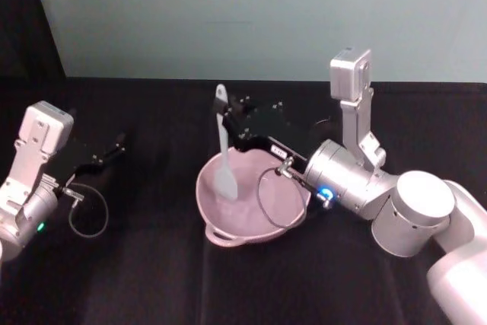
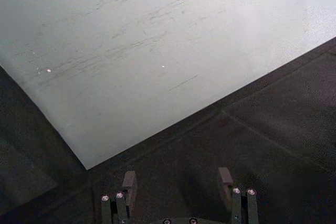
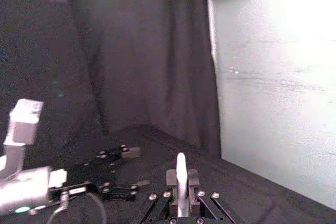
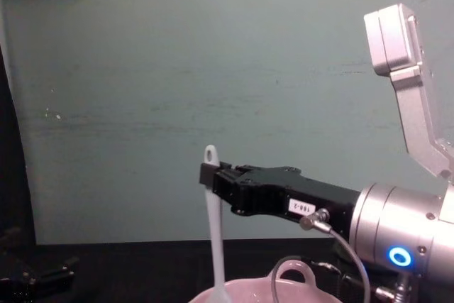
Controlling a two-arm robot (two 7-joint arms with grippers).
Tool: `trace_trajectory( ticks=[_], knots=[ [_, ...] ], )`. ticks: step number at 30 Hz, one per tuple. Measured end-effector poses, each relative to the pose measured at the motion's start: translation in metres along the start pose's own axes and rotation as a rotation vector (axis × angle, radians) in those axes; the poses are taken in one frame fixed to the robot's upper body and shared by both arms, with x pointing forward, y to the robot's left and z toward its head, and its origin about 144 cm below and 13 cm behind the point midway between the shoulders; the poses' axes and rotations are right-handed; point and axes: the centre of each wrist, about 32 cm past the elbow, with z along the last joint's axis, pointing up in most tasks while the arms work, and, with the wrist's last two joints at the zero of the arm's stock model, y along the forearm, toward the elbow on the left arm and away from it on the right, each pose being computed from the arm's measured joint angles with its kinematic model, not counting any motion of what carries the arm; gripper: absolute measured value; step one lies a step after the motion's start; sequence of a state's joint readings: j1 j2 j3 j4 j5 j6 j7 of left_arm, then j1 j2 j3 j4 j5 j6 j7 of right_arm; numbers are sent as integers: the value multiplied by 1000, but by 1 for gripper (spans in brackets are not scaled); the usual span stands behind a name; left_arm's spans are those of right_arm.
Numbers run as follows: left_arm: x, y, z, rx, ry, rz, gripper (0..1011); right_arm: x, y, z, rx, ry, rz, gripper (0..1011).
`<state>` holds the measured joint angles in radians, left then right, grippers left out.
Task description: Use the one hand to pick up the spoon and stir the clear water in the bowl.
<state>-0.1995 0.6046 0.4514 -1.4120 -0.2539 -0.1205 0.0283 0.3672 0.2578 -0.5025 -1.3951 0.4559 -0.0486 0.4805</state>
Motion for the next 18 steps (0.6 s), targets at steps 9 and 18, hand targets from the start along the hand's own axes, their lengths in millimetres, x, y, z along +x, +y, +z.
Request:
trace_trajectory(
  ticks=[9, 18],
  knots=[
    [0, 0, 0, 0, 0, 0, 1011, 22, -11, 1, -1, -2, -92, 121],
    [0, 0, 0, 0, 0, 0, 1011, 32, -40, 3, 5, -8, -148, 121]
  ],
)
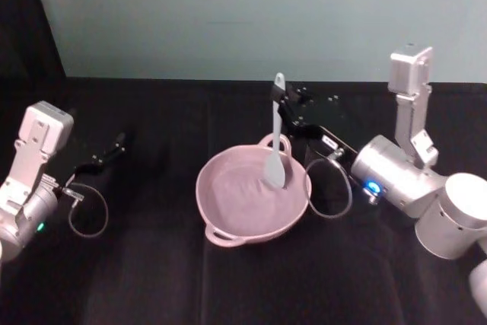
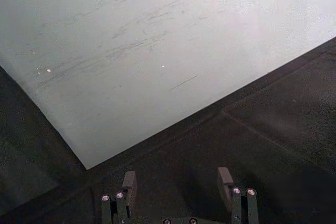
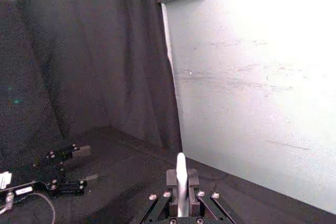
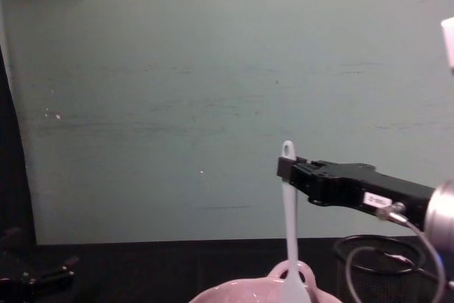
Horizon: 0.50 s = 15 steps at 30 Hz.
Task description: Use the one hand to pick up the spoon and stir the clear water in the bowl.
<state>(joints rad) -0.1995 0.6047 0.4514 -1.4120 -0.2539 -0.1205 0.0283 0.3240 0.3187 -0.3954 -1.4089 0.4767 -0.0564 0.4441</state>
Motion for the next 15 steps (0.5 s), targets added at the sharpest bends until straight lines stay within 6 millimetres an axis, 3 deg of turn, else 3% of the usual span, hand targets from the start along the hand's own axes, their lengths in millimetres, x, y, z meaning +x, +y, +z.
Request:
trace_trajectory(
  ticks=[9, 15],
  knots=[
    [0, 0, 0, 0, 0, 0, 1011, -14, -16, 4, 9, -12, 46, 121],
    [0, 0, 0, 0, 0, 0, 1011, -30, -14, 0, -8, -12, 109, 121]
  ],
)
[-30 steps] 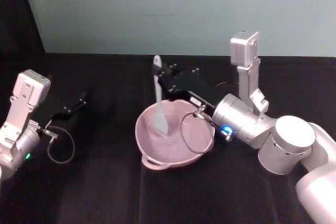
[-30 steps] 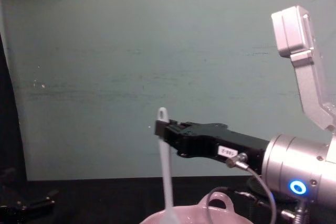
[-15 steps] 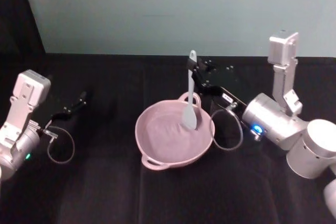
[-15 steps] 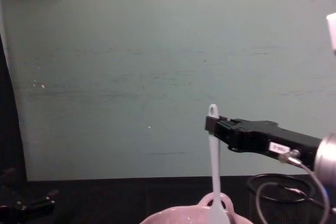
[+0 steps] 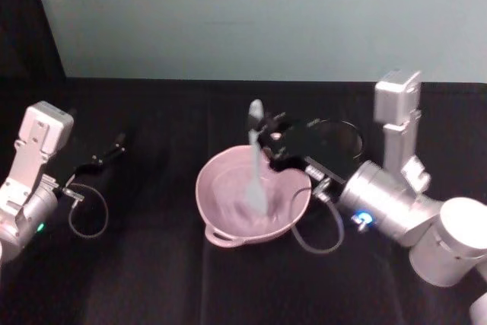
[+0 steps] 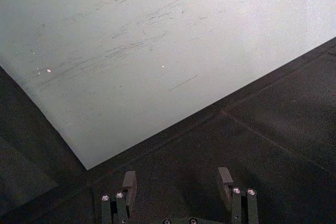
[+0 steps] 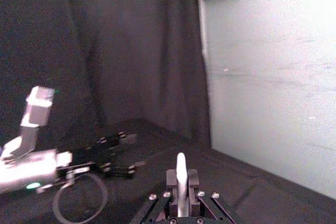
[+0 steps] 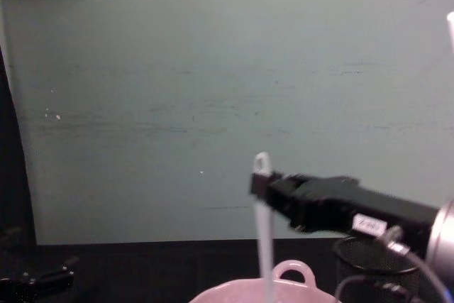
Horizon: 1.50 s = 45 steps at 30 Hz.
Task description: Use the one hand to pick up the spoon and stir the clear water in the bowl.
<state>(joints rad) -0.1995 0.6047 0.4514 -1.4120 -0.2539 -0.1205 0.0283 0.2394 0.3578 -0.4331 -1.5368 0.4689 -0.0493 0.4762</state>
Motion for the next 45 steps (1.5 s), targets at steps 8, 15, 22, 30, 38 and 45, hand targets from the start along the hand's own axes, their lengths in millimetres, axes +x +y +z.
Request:
trace_trajectory(
  ticks=[8, 15, 22, 30, 38, 45],
  knots=[
    [0, 0, 0, 0, 0, 0, 1011, -21, 21, -6, -11, 13, 84, 121],
    [0, 0, 0, 0, 0, 0, 1011, -19, 42, -5, -1, 18, 90, 121],
    [0, 0, 0, 0, 0, 0, 1011, -10, 58, -6, 4, 31, 66, 121],
    [0, 0, 0, 0, 0, 0, 1011, 13, 55, -10, 8, 47, -29, 121],
    [0, 0, 0, 0, 0, 0, 1011, 31, 32, -9, 7, 36, -98, 121],
    [0, 0, 0, 0, 0, 0, 1011, 32, 15, -6, 9, 16, -110, 121]
  ],
)
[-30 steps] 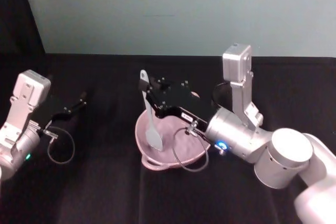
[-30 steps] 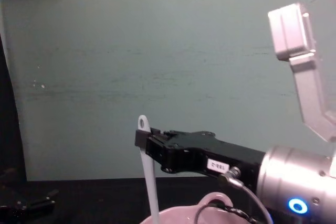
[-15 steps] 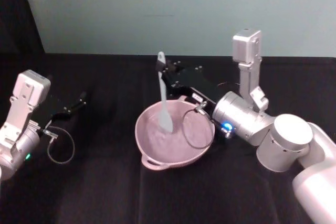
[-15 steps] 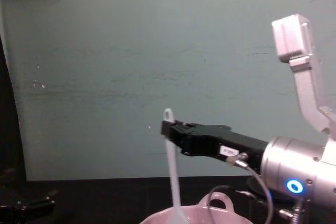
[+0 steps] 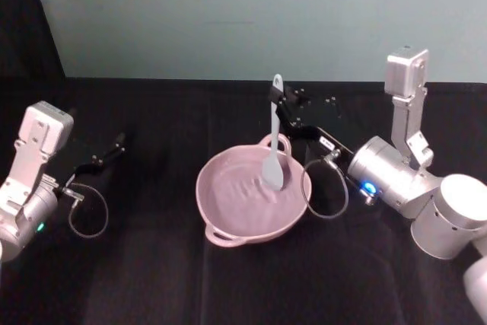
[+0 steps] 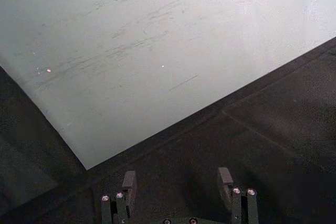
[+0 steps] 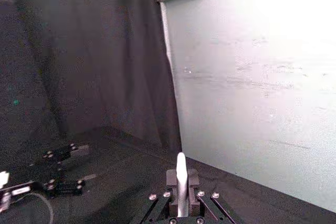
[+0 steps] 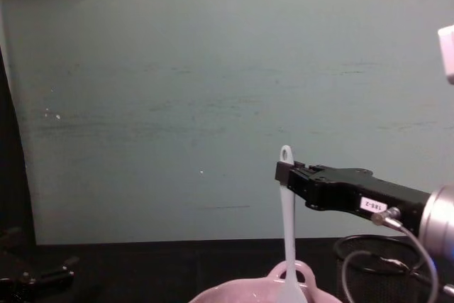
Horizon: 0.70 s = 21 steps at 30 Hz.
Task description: Use the one hand to pick up the spoon and stir the clear water in the bowl.
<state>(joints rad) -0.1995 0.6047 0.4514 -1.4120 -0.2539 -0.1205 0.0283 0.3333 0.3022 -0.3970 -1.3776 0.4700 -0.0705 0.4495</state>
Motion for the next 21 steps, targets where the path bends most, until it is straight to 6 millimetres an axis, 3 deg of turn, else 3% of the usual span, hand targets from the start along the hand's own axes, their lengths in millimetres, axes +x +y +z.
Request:
trace_trajectory(
  ticks=[5, 12, 21],
  knots=[
    [0, 0, 0, 0, 0, 0, 1011, -10, -6, 3, -4, -15, 50, 121],
    [0, 0, 0, 0, 0, 0, 1011, -40, -5, 3, -13, -14, 170, 121],
    [0, 0, 0, 0, 0, 0, 1011, -52, 0, 9, 6, -26, 213, 121]
  ],
)
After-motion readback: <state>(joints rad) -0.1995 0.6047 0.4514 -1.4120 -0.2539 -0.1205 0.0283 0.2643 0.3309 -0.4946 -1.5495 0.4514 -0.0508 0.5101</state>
